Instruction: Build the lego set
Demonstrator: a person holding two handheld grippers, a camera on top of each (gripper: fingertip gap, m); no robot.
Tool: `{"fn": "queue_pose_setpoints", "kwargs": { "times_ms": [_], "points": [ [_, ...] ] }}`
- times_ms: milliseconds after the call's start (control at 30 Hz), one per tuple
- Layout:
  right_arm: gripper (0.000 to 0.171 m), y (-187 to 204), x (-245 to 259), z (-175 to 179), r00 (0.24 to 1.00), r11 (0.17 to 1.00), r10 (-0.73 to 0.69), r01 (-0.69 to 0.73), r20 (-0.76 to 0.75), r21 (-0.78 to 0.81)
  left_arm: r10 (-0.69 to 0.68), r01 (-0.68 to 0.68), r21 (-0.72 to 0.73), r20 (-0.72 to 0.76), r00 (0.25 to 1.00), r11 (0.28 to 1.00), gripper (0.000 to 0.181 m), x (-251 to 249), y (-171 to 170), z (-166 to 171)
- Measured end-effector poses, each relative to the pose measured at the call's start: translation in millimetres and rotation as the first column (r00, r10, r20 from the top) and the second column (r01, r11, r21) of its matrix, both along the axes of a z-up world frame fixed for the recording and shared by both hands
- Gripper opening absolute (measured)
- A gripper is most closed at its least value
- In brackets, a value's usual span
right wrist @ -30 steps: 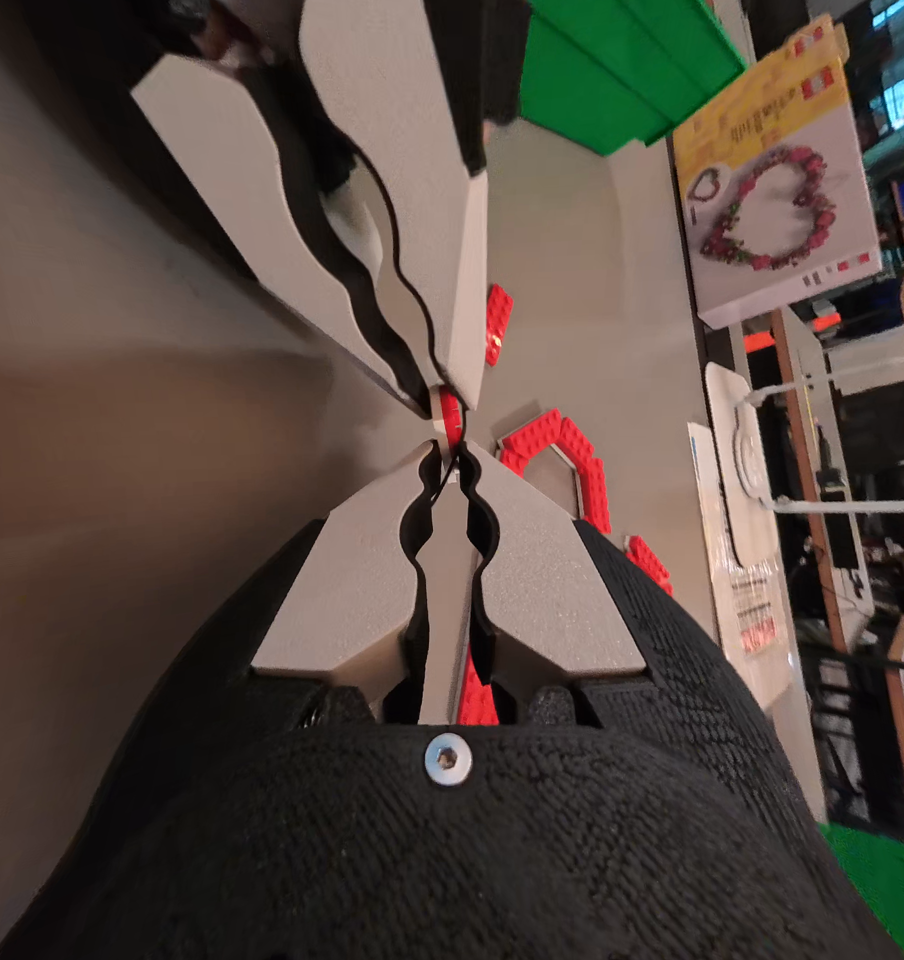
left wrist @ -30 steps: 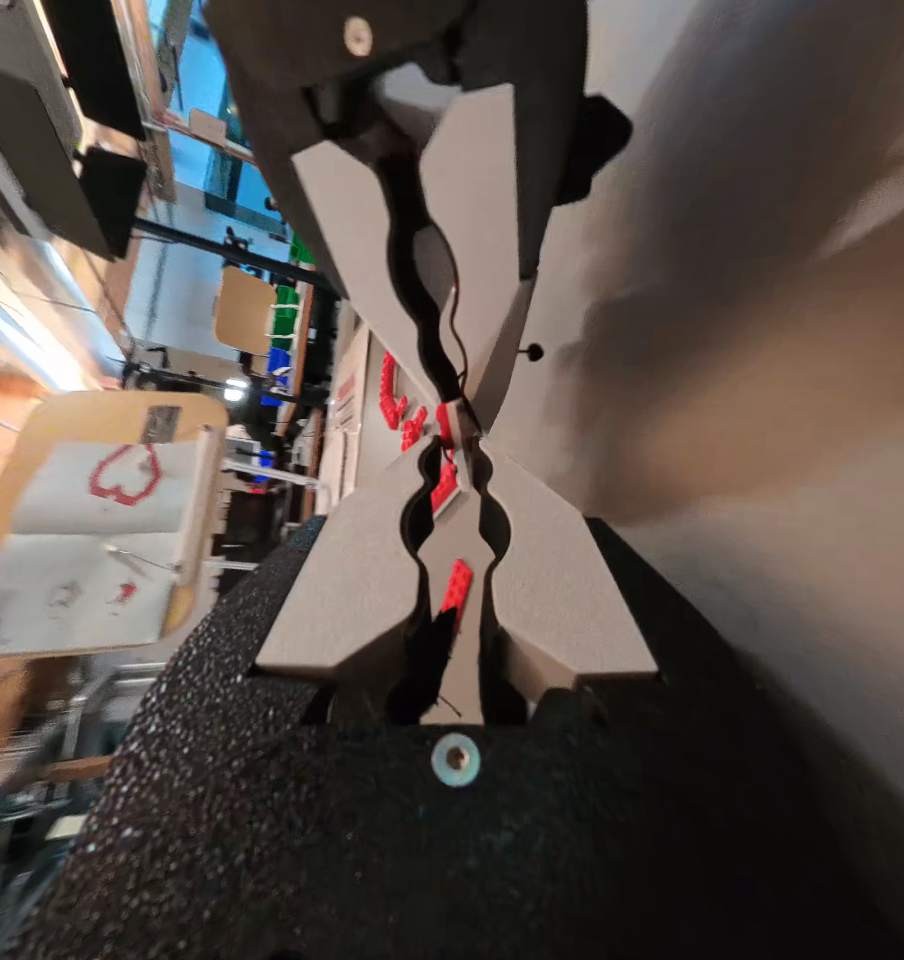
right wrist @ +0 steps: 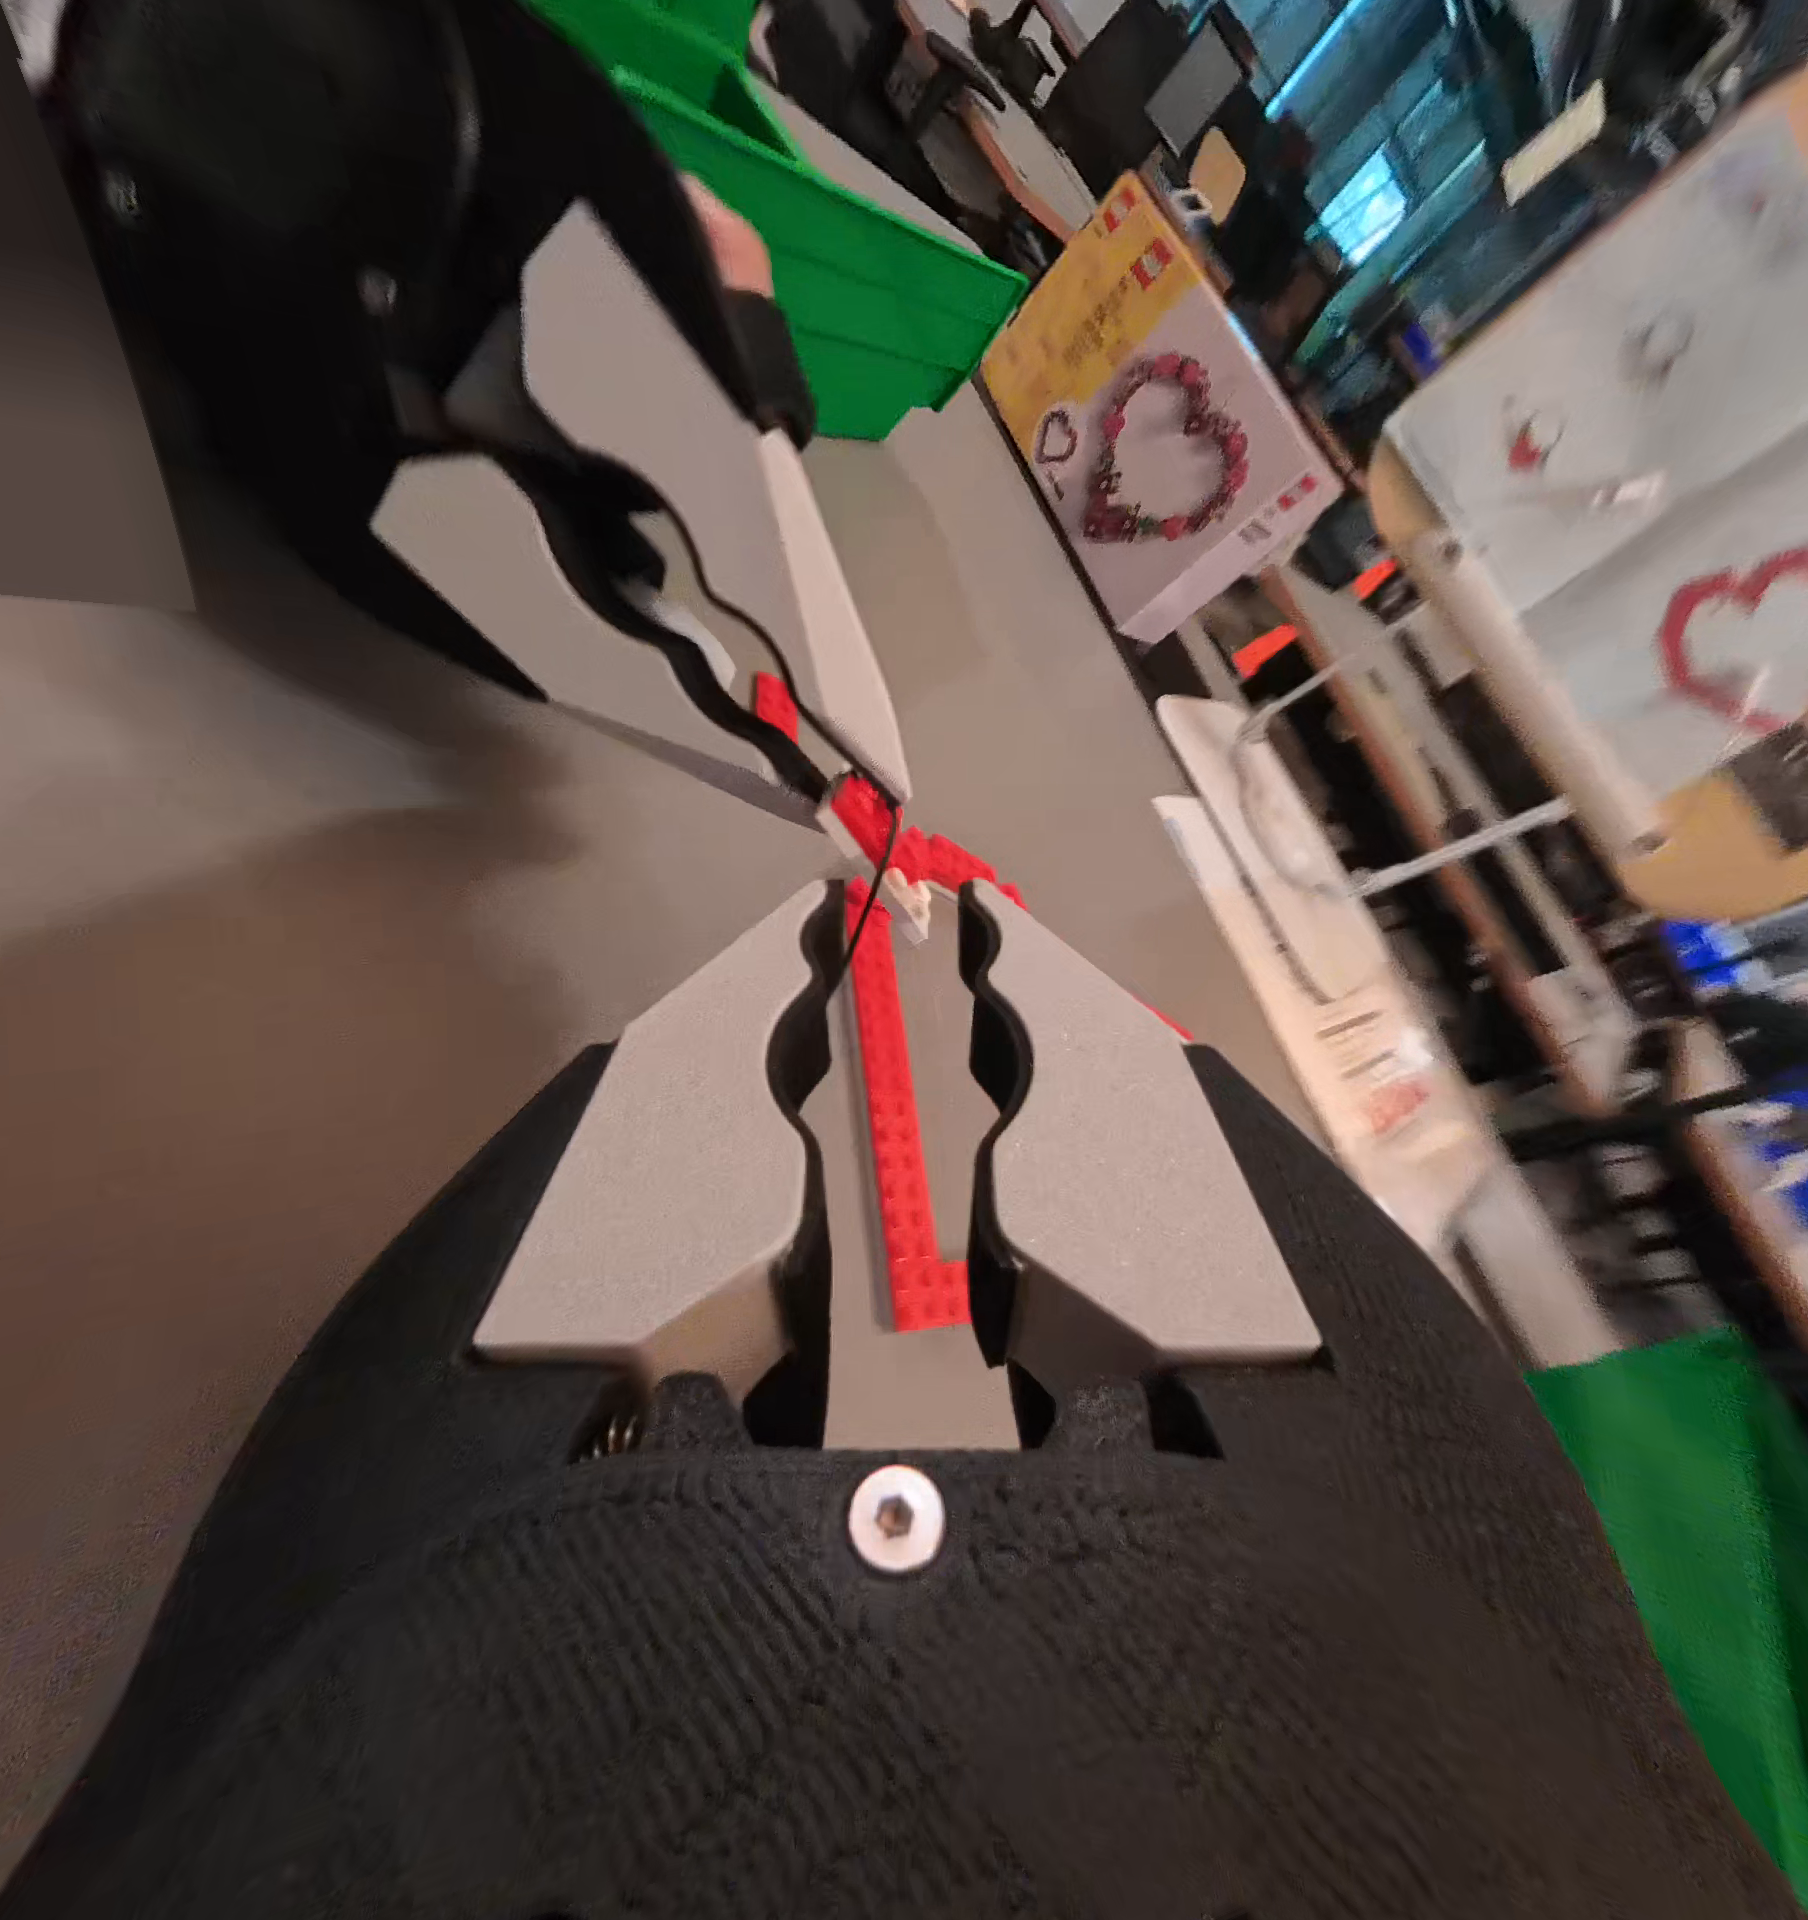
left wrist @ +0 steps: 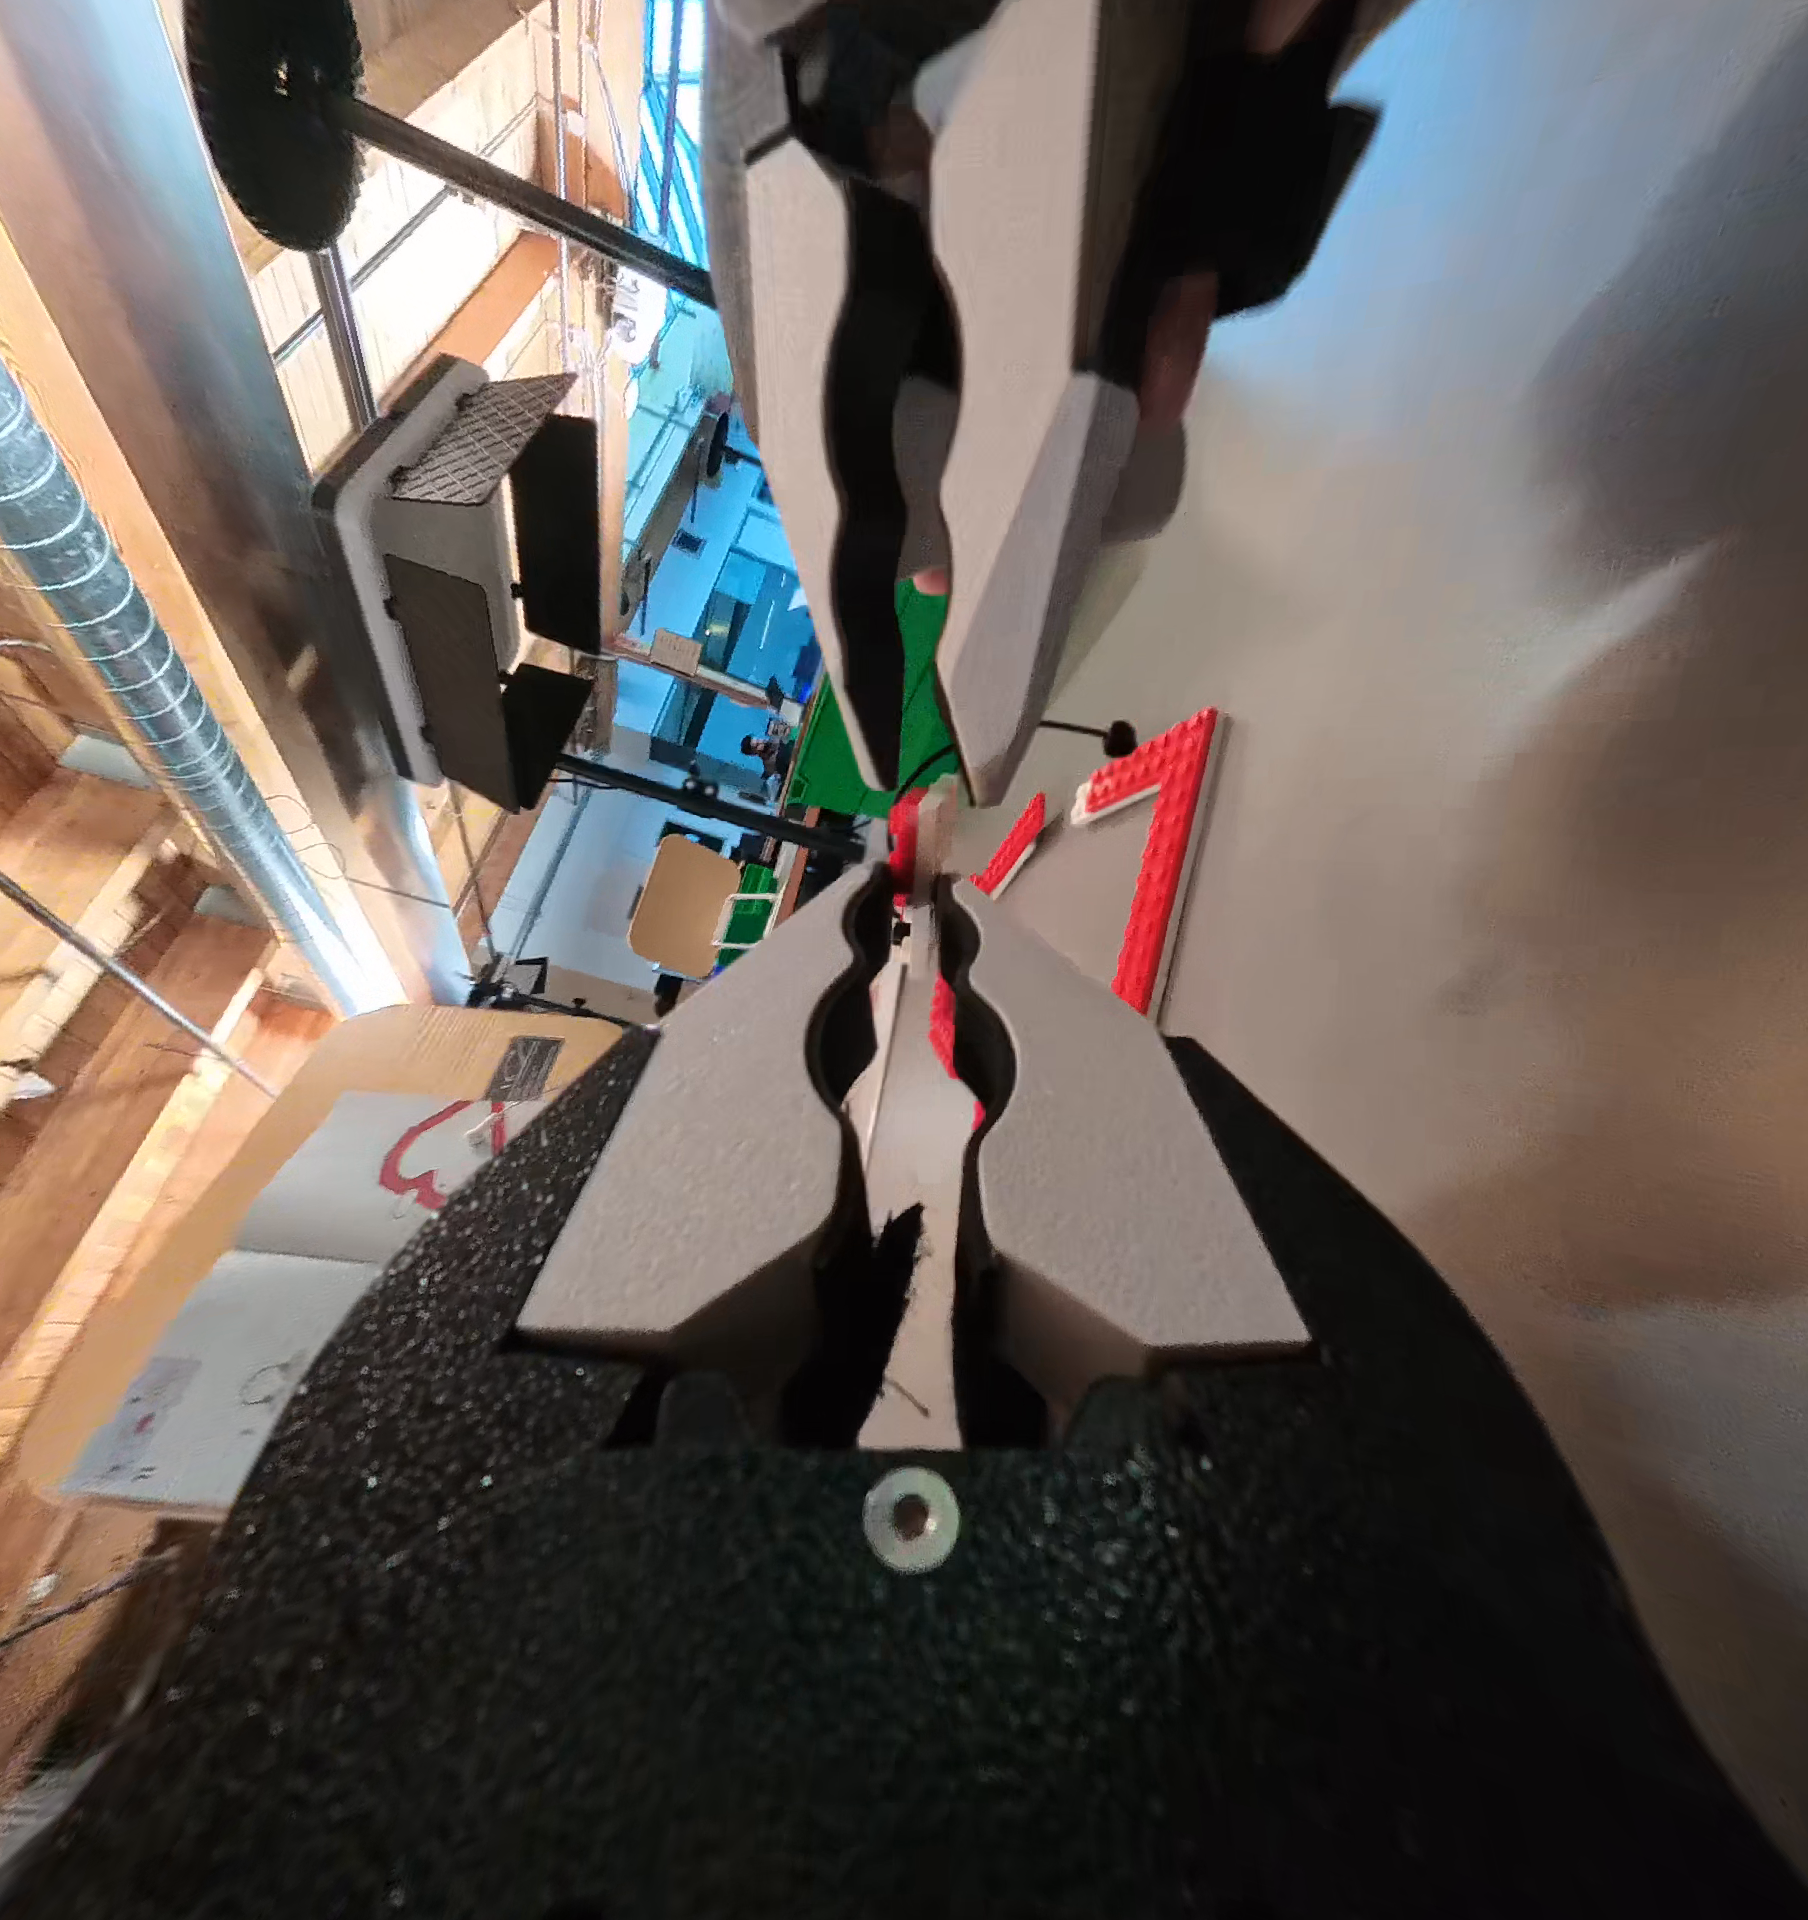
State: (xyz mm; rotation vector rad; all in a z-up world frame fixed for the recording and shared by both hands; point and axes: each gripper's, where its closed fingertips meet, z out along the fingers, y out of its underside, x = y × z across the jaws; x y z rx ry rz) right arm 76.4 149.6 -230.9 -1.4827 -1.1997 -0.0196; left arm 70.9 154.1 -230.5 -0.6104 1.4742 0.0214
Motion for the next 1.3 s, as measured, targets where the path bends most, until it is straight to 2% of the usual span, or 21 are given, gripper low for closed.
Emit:
{"fn": "queue_pose_setpoints", "kwargs": {
  "times_ms": [133, 267, 300, 333, 400, 567, 800, 1133, 1300],
  "points": [
    [0.004, 0, -6, 3, 0.982, 0.982, 0.029, -0.063, 0.187, 0.179, -0.055, 0.057, -0.075, 0.037, 0.998, 0.996, 0.006, -3, -4, 4],
    [0.003, 3, -8, 5, 0.981, 0.984, -0.007, -0.028, 0.194, 0.174, -0.090, 0.109, -0.169, 0.119, 0.989, 0.980, 0.008, -9, -6, 13],
    [0.003, 7, -5, 4, 0.977, 0.984, -0.035, -0.004, 0.212, 0.177, -0.078, 0.104, -0.174, 0.151, 0.985, 0.979, 0.016, -10, -6, 18],
    [0.003, 10, -2, 3, 0.972, 0.983, -0.054, 0.011, 0.229, 0.184, -0.070, 0.097, -0.173, 0.157, 0.985, 0.980, 0.023, -11, -6, 21],
    [0.003, 12, -2, 3, 0.971, 0.983, -0.063, 0.020, 0.231, 0.181, -0.074, 0.094, -0.162, 0.123, 0.990, 0.982, 0.024, -9, -9, 19],
    [0.003, 14, -7, 3, 0.966, 0.981, -0.069, 0.022, 0.248, 0.190, -0.005, 0.005, -0.017, 0.029, 1.000, 1.000, 0.014, -6, -6, 10],
    [0.003, 15, -6, -2, 0.957, 0.980, -0.081, 0.025, 0.280, 0.199, 0.038, -0.039, 0.038, 0.031, 0.999, 0.999, 0.009, -5, -2, 8],
    [0.003, 17, -8, -6, 0.955, 0.983, -0.069, 0.015, 0.289, 0.185, 0.050, -0.050, 0.006, 0.022, 0.999, 0.999, 0.006, -6, 1, 5],
    [0.003, 18, -9, -5, 0.951, 0.982, -0.068, 0.009, 0.301, 0.191, 0.045, -0.045, -0.008, 0.036, 0.998, 0.999, 0.019, -4, 0, 6]
  ]
}}
